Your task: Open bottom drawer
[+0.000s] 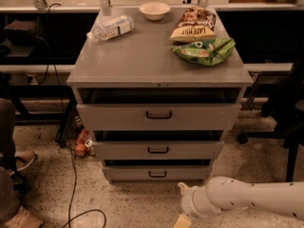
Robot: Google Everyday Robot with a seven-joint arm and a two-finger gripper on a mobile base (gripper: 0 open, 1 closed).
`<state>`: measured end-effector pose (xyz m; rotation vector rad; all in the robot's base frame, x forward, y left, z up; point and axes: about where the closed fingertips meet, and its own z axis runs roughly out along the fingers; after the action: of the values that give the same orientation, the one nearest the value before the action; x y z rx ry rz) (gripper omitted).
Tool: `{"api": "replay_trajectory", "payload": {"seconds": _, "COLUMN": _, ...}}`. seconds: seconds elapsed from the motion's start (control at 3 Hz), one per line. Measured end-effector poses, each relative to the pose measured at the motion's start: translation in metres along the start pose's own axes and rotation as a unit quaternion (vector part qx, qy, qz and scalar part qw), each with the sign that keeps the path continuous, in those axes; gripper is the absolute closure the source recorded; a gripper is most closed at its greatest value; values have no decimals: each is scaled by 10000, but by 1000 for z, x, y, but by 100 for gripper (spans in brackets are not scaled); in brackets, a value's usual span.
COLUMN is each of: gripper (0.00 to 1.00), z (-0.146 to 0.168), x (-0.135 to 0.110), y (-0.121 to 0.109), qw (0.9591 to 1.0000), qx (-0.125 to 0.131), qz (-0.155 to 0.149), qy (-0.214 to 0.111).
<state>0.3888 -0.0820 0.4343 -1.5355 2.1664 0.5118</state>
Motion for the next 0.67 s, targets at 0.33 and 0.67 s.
{"api": "replay_trajectory", "payload": {"seconds": 0.33, "gripper": 0, "z": 41, "x": 41, "y": -36, "qw": 9996, "qx": 230, "qz": 86, "qy": -132}}
{"api": "replay_trajectory", "payload": {"seconds": 0.67, "gripper": 0, "z": 76, "x": 72, "y": -66, "qw": 9982, "qx": 330, "qz": 253, "qy": -441}}
